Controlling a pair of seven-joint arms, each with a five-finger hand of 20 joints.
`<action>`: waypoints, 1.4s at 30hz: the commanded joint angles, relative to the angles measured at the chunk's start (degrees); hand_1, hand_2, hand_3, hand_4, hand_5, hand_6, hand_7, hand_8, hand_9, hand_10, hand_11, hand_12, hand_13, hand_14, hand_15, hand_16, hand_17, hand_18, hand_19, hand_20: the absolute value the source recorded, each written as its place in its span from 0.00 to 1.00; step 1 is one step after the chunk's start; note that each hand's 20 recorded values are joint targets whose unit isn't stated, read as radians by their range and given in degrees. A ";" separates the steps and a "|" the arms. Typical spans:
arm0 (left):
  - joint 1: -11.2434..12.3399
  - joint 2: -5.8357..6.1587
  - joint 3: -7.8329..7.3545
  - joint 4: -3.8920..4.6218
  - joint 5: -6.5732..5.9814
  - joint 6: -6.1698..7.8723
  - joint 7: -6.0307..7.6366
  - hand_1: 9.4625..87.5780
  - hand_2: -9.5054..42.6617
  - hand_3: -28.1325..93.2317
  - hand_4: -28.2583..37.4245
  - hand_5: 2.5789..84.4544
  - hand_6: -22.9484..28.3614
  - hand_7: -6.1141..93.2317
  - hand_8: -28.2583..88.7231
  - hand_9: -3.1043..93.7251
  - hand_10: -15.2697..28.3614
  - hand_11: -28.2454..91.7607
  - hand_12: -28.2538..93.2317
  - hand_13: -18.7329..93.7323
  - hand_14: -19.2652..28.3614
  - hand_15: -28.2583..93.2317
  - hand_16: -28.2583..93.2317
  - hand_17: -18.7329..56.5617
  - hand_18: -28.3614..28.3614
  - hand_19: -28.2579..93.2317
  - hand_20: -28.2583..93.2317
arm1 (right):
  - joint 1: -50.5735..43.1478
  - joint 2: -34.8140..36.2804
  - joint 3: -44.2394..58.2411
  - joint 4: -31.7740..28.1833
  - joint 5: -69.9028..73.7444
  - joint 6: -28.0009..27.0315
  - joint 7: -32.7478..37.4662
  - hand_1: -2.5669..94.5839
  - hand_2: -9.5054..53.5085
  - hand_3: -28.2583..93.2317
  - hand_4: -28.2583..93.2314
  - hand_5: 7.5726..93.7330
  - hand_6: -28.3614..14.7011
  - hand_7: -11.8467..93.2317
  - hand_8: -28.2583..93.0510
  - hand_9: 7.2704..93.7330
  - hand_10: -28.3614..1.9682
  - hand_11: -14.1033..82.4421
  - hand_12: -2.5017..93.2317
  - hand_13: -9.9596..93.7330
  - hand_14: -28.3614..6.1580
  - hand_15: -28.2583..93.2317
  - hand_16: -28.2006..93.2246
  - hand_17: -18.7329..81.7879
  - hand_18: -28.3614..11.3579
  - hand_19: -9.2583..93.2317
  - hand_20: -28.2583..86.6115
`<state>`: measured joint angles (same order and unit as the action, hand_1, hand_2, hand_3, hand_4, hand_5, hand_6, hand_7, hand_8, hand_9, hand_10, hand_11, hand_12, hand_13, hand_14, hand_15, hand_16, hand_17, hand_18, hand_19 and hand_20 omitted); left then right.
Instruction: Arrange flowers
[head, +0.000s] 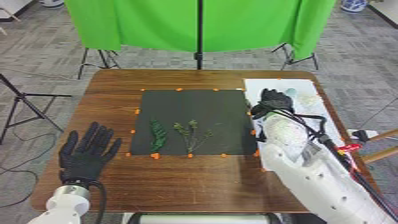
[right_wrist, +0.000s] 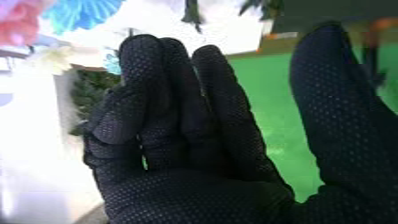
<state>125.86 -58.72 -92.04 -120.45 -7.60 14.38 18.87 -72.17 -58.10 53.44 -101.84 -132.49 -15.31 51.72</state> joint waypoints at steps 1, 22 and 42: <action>1.55 -0.68 0.46 -0.31 0.14 0.03 -0.44 0.23 0.48 0.83 0.00 0.52 0.58 0.27 0.15 0.45 0.70 0.47 0.35 0.44 0.72 0.60 0.18 0.18 0.76 0.55 0.38 | 2.14 -2.97 -1.69 5.47 -0.52 -0.10 -0.25 0.44 0.00 0.75 0.03 0.65 0.36 0.19 0.18 0.65 0.15 0.33 0.24 0.65 0.28 0.71 0.45 0.56 0.00 1.00 0.59; 0.83 -0.55 0.67 0.30 0.00 0.85 -2.69 0.23 0.48 0.83 0.00 0.52 0.59 0.27 0.15 0.45 0.70 0.48 0.35 0.44 0.72 0.60 0.18 0.18 0.76 0.56 0.38 | -4.02 -2.33 -4.44 12.19 -4.76 12.38 -2.46 0.73 0.00 0.75 0.00 0.79 0.67 0.48 0.40 0.92 0.64 0.25 0.47 0.84 0.71 0.60 0.65 0.62 0.11 0.99 0.58; 2.97 -0.87 -0.29 -0.59 -0.50 0.51 -1.37 0.23 0.47 0.83 0.00 0.52 0.59 0.28 0.14 0.45 0.70 0.48 0.35 0.44 0.72 0.60 0.18 0.18 0.76 0.56 0.38 | -4.11 1.72 -4.74 -4.22 -9.02 22.74 -6.05 0.70 0.00 0.81 0.06 0.83 0.66 0.50 0.40 0.96 0.62 0.28 0.53 0.87 0.72 0.61 0.68 0.64 0.07 0.98 0.60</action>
<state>126.72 -59.11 -91.92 -120.72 -7.69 14.64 16.80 -77.31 -55.75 49.44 -100.43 -140.05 8.96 47.37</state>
